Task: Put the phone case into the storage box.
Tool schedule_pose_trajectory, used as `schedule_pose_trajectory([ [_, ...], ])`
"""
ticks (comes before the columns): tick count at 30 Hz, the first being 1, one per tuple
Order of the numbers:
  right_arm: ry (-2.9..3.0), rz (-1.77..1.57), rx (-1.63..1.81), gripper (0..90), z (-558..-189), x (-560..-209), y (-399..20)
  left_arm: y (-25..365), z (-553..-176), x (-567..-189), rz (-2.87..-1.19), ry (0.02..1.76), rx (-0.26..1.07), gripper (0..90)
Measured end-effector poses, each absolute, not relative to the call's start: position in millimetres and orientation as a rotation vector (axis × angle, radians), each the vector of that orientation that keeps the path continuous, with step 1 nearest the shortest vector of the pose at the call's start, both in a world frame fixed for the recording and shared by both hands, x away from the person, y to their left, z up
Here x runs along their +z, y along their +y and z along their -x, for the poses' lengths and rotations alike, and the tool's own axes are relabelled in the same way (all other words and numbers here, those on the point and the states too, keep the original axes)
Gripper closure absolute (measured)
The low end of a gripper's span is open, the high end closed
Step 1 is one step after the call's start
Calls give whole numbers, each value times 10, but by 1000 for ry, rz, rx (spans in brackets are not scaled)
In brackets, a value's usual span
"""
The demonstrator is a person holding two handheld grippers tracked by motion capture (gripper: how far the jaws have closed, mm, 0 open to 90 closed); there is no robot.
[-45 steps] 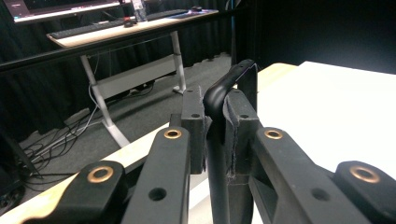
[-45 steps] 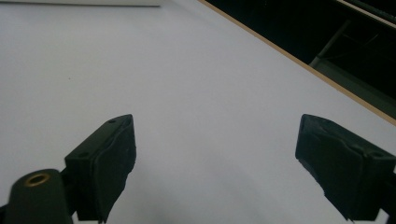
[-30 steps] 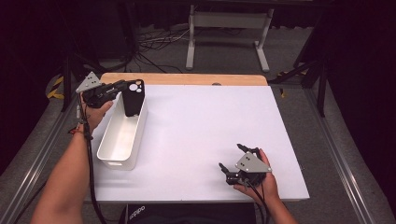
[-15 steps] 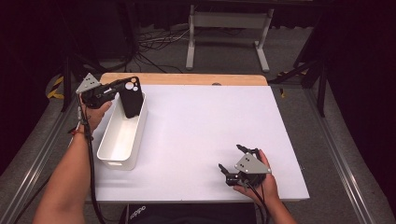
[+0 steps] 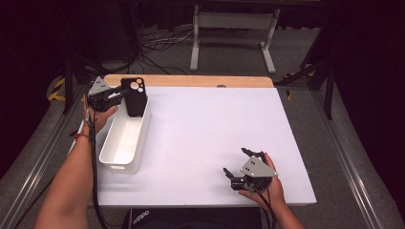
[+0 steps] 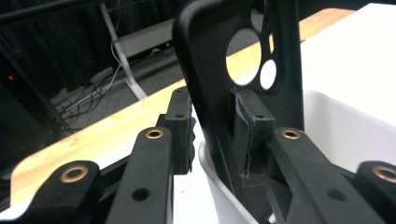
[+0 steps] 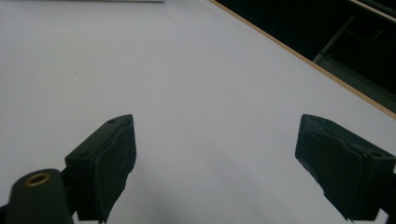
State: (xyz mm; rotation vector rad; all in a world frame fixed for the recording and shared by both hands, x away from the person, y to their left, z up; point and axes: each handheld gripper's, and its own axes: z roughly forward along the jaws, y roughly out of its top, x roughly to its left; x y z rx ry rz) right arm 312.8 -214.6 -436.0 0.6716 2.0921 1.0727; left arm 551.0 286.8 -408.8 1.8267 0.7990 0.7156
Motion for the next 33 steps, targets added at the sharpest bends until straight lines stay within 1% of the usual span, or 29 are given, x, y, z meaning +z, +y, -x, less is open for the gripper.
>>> schedule_pose_trajectory([
  [8, 2092, -667, 1074, 135, -3129, -4356, -2146, 2893, -5514, -4116, -1818, 828, 703, 698],
  [9, 2093, -666, 1075, 135, -3130, -4356, -2148, 2905, -5513, -4119, -1808, 844, 707, 680],
  [15, 2094, -658, 1078, 135, -3130, -4351, -2148, 2938, -5505, -4128, -1796, 864, 696, 660],
  [18, 2091, -658, 1080, 135, -3131, -4349, -2154, 2950, -5491, -4129, -1792, 875, 700, 635],
  [33, 2068, -648, 1109, 135, -3149, -4308, -2170, 2983, -5373, -4085, -1787, 876, 710, 625],
])
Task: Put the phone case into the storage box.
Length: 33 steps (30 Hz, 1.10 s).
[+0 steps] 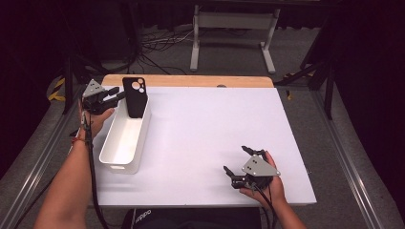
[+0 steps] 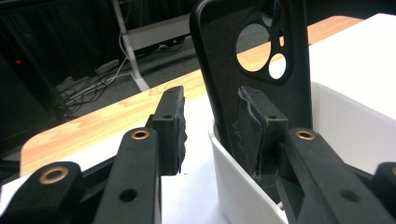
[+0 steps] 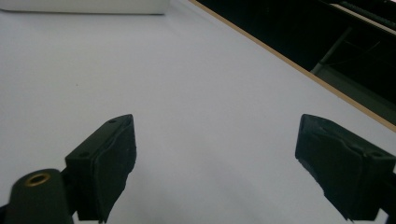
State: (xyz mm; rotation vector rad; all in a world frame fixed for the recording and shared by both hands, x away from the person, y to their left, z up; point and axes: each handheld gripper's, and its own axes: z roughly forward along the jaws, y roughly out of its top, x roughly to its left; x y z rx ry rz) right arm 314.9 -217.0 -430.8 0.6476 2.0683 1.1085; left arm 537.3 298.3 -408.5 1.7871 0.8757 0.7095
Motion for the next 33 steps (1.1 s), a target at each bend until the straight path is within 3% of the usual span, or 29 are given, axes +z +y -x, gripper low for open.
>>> schedule_pose_trajectory([
  [13, 2055, -651, 1120, 137, -3183, -4287, -2164, 2927, -5035, -3838, -1773, 797, 753, 565],
  [33, 2039, -622, 1145, 144, -3184, -4236, -2165, 2782, -4660, -3814, -1751, 741, 745, 510],
])
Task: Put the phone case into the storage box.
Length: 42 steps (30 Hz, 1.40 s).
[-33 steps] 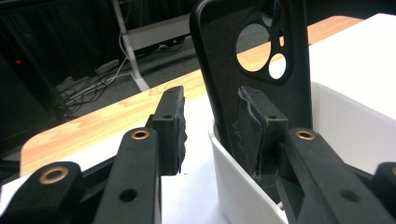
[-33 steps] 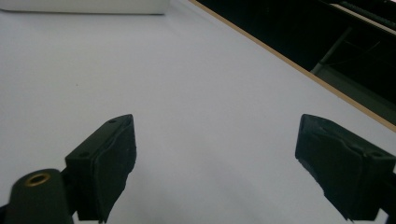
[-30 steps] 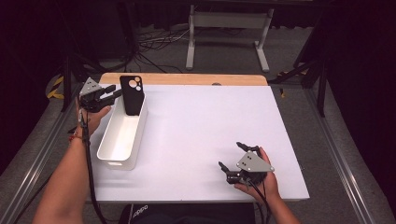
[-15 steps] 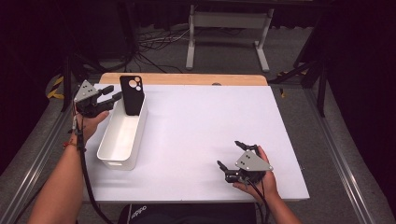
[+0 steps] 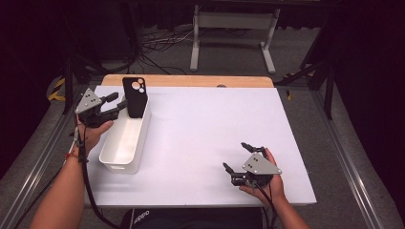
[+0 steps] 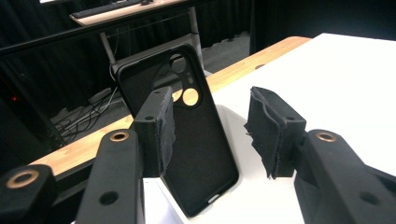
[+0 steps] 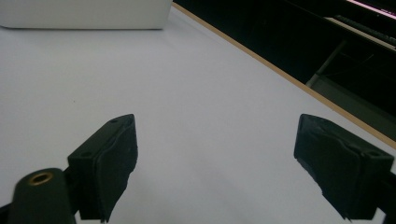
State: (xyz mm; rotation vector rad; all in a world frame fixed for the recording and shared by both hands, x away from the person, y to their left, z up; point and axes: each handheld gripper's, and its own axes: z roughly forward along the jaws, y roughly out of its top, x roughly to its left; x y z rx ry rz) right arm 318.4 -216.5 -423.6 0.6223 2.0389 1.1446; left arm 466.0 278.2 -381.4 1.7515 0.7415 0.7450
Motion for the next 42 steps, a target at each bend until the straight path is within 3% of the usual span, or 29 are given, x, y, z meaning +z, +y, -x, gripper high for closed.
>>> schedule_pose_trajectory([
  [24, 2048, -634, 1130, 144, -3203, -4250, -2167, 2669, -4390, -3703, -1717, 675, 751, 345],
  [42, 2056, -645, 1123, 145, -3217, -4263, -2166, 2544, -4328, -3697, -1716, 687, 753, 144],
])
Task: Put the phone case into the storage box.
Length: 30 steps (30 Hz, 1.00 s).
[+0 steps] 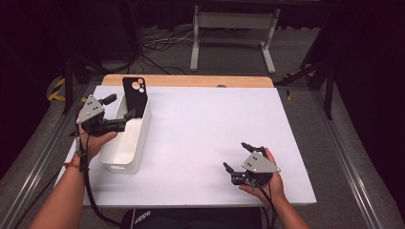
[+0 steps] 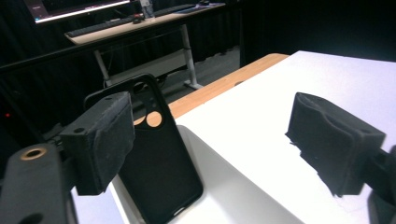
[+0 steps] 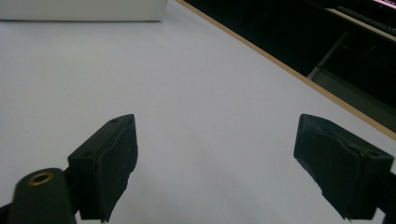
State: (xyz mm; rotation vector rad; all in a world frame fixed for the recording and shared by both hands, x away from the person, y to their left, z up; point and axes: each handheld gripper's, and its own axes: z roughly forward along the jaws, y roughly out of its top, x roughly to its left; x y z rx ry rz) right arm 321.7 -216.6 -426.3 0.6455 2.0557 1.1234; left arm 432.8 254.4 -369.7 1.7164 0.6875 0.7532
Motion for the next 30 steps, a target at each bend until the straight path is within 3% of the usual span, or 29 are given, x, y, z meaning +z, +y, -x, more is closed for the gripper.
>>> schedule_pose_trajectory([
  [5, 2056, -656, 1128, 145, -3220, -4267, -2164, 2513, -4302, -3705, -1719, 689, 753, 66],
  [14, 2062, -659, 1125, 145, -3253, -4277, -2164, 2516, -4207, -3667, -1711, 659, 754, 23],
  [30, 2062, -647, 1122, 149, -3254, -4264, -2164, 2435, -3970, -3621, -1693, 578, 760, 36],
])
